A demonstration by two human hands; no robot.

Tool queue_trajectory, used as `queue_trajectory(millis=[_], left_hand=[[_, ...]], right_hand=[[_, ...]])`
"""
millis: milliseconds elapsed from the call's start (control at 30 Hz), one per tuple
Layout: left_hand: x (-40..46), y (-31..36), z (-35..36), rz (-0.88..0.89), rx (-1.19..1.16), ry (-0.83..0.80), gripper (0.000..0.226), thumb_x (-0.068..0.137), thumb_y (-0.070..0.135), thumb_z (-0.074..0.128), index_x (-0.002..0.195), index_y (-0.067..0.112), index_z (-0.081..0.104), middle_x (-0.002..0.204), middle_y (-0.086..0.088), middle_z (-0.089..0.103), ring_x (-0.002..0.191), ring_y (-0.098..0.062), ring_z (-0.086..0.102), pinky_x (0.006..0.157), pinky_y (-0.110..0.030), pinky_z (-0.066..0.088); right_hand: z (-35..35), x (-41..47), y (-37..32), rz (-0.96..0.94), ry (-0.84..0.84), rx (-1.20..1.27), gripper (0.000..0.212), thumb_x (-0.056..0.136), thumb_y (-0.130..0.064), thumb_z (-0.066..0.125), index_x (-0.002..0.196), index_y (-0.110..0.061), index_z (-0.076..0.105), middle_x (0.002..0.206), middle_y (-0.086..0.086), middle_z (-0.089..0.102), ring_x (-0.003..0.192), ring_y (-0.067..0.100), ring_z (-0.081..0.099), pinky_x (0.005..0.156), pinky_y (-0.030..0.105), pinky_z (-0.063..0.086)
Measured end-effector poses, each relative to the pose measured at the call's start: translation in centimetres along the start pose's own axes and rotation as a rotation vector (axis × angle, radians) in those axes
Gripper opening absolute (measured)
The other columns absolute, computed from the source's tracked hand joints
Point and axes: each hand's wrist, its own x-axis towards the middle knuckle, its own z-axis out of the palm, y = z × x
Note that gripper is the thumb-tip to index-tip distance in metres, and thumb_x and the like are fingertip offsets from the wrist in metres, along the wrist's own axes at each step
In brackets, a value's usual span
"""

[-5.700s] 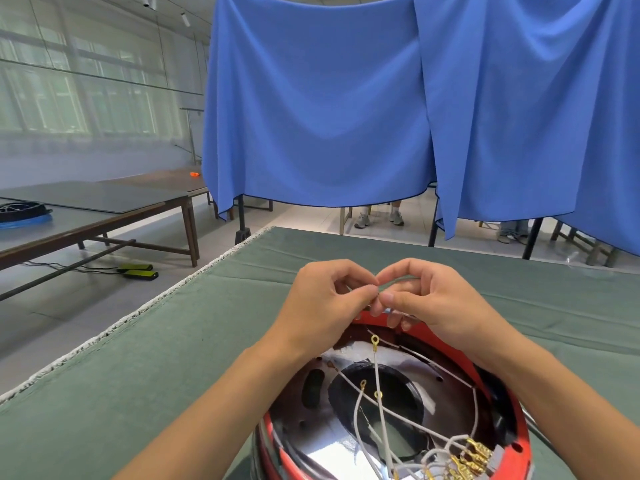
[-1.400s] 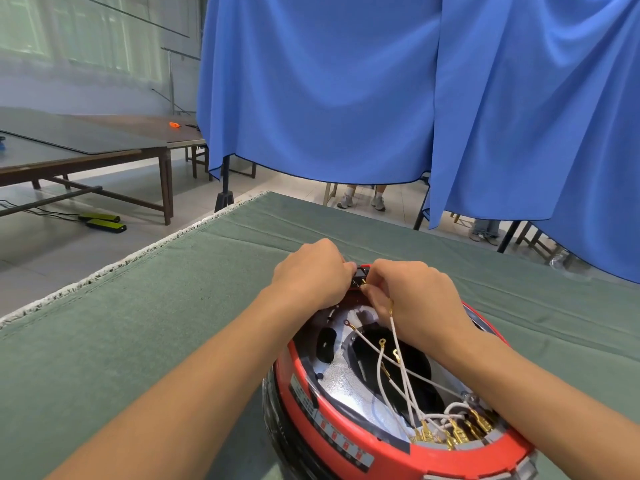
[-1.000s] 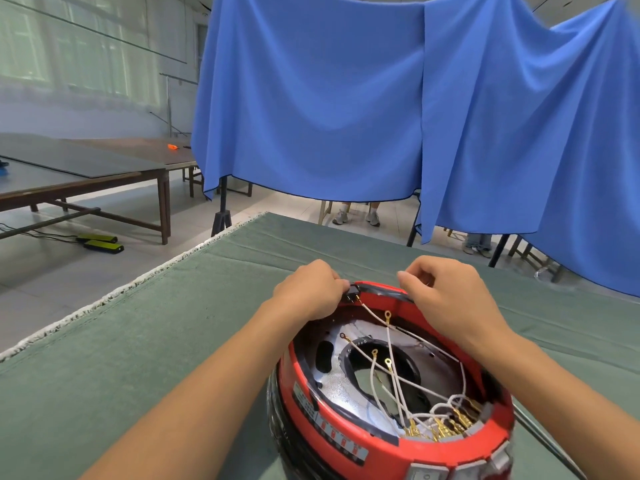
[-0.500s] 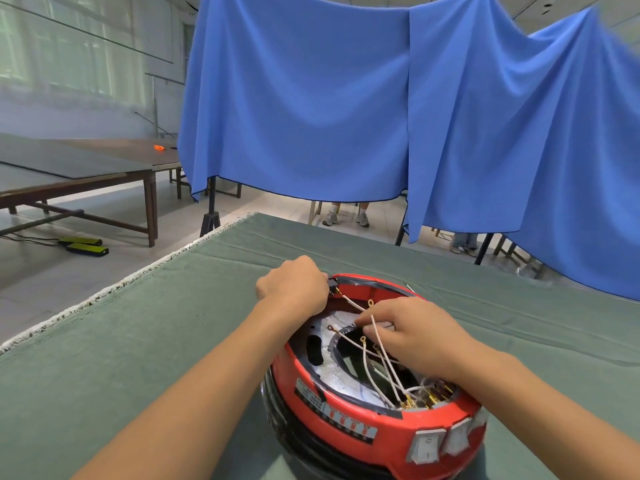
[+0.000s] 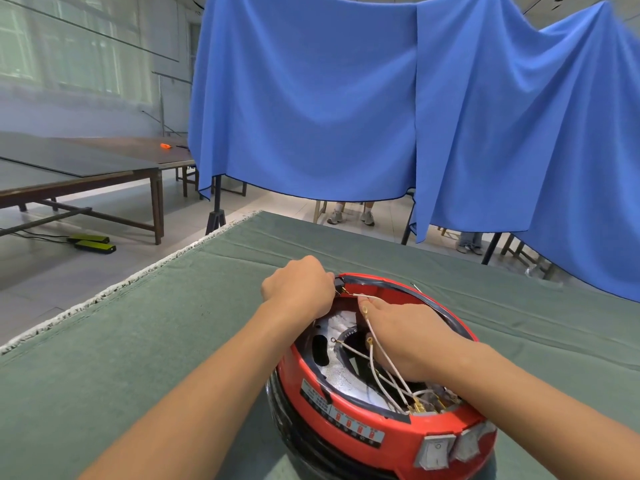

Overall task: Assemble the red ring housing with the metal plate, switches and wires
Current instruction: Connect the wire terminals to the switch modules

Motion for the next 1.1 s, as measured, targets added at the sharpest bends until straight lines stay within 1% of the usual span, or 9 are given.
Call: queue_trajectory(millis=[100, 267, 400, 500, 633, 767, 833, 1000, 1100], left_hand=[[0.0, -0.1, 0.0, 0.004, 0.000, 0.005, 0.035, 0.099, 0.041, 0.039, 0.099, 0.014, 0.062, 0.101, -0.007, 0.064, 0.082, -0.026, 0.050, 0.071, -0.034, 0.039], [0.1, -0.1, 0.0, 0.008, 0.000, 0.001, 0.035, 0.099, 0.041, 0.038, 0.097, 0.014, 0.062, 0.098, -0.007, 0.064, 0.083, -0.025, 0.053, 0.070, -0.034, 0.040], [0.1, -0.1, 0.0, 0.007, -0.003, 0.002, 0.035, 0.099, 0.041, 0.038, 0.096, 0.014, 0.061, 0.097, -0.007, 0.064, 0.083, -0.025, 0.054, 0.070, -0.034, 0.040], [0.1, -0.1, 0.0, 0.011, -0.007, 0.004, 0.035, 0.098, 0.041, 0.039, 0.093, 0.014, 0.059, 0.099, -0.008, 0.064, 0.083, -0.026, 0.052, 0.071, -0.033, 0.039], [0.3, -0.1, 0.1, 0.018, -0.010, 0.008, 0.034, 0.098, 0.041, 0.039, 0.093, 0.014, 0.060, 0.097, -0.007, 0.063, 0.081, -0.026, 0.050, 0.070, -0.034, 0.039], [0.3, -0.1, 0.0, 0.017, -0.007, 0.012, 0.035, 0.098, 0.041, 0.039, 0.098, 0.014, 0.062, 0.090, -0.005, 0.057, 0.080, -0.025, 0.049, 0.069, -0.034, 0.039], [0.3, -0.1, 0.0, 0.018, -0.004, 0.008, 0.035, 0.098, 0.041, 0.039, 0.098, 0.014, 0.061, 0.093, -0.005, 0.059, 0.080, -0.024, 0.049, 0.069, -0.034, 0.039], [0.5, -0.2, 0.1, 0.035, -0.002, 0.011, 0.036, 0.098, 0.041, 0.040, 0.099, 0.014, 0.062, 0.100, -0.007, 0.064, 0.081, -0.025, 0.049, 0.069, -0.033, 0.039], [0.7, -0.3, 0.1, 0.058, -0.006, 0.020, 0.034, 0.098, 0.040, 0.040, 0.095, 0.013, 0.061, 0.092, -0.006, 0.060, 0.081, -0.026, 0.049, 0.068, -0.033, 0.038]], right_hand=[[-0.1, 0.3, -0.1, 0.027, 0.095, 0.057, 0.025, 0.096, -0.024, 0.043, 0.119, -0.017, 0.049, 0.116, 0.004, 0.063, 0.100, 0.024, 0.061, 0.066, 0.027, 0.036], [-0.3, 0.4, 0.1, 0.047, 0.212, 0.181, 0.032, 0.096, -0.023, 0.051, 0.128, -0.026, 0.058, 0.118, 0.000, 0.066, 0.108, 0.020, 0.062, 0.084, 0.027, 0.048], [-0.5, 0.8, 0.3, 0.002, 0.219, 0.197, 0.026, 0.094, -0.019, 0.053, 0.115, -0.025, 0.066, 0.112, 0.000, 0.068, 0.101, 0.019, 0.063, 0.084, 0.026, 0.048], [-0.5, 0.8, 0.5, -0.022, 0.249, 0.303, 0.016, 0.092, -0.028, 0.058, 0.100, -0.028, 0.071, 0.101, -0.004, 0.070, 0.092, 0.014, 0.062, 0.081, 0.026, 0.049], [-0.5, 0.7, 0.7, 0.018, 0.286, 0.507, 0.017, 0.087, -0.042, 0.063, 0.087, -0.027, 0.071, 0.081, -0.007, 0.068, 0.075, 0.011, 0.059, 0.068, 0.027, 0.045], [-1.1, 1.1, 1.2, 0.028, 0.316, 0.638, 0.006, 0.088, -0.032, 0.066, 0.086, -0.028, 0.070, 0.069, -0.005, 0.068, 0.058, 0.009, 0.062, 0.061, 0.024, 0.046], [-1.3, 1.3, 1.2, 0.030, 0.301, 0.672, 0.010, 0.089, -0.031, 0.064, 0.082, -0.027, 0.069, 0.066, -0.002, 0.070, 0.049, 0.003, 0.060, 0.059, 0.022, 0.047], [-1.1, 1.7, 0.9, 0.044, 0.265, 0.862, 0.014, 0.092, -0.021, 0.062, 0.080, -0.022, 0.070, 0.065, -0.008, 0.067, 0.054, 0.010, 0.064, 0.056, 0.025, 0.052], [-0.9, 1.8, 1.0, 0.062, 0.268, 1.024, 0.018, 0.092, -0.014, 0.061, 0.079, -0.019, 0.071, 0.061, -0.008, 0.065, 0.049, 0.002, 0.058, 0.049, 0.014, 0.045]])
